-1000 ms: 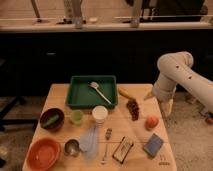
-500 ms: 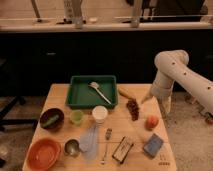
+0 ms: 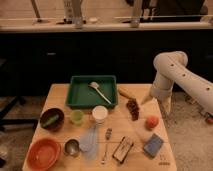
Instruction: Place apple in plastic cup
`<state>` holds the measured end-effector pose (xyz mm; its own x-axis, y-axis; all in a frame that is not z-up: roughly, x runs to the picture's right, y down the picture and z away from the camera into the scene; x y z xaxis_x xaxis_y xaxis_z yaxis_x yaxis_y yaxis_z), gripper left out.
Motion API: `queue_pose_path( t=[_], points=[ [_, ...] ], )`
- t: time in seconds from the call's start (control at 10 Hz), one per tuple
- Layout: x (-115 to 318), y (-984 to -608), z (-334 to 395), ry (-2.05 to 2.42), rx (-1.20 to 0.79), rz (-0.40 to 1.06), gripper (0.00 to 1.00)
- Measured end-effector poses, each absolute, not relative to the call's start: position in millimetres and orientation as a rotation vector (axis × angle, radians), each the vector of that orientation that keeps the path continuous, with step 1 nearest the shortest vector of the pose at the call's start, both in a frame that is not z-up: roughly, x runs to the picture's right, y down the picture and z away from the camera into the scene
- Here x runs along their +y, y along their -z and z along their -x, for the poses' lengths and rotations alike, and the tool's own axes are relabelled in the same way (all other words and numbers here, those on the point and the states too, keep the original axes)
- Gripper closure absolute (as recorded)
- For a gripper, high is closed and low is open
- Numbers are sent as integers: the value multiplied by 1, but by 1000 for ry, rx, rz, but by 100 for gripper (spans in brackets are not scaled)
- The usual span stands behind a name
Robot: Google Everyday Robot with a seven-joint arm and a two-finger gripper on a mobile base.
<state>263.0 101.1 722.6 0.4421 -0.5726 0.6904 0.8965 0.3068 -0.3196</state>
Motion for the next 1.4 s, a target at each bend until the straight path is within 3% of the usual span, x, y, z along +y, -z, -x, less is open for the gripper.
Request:
queue_pose_path(
  t=[0.5,1.1,1.4],
  points=[
    [111,-739,-275,1107,-539,813,20],
    [122,-740,-295,1118,-569,676,20],
    [139,-745,-300,1152,-543,746,20]
  ],
)
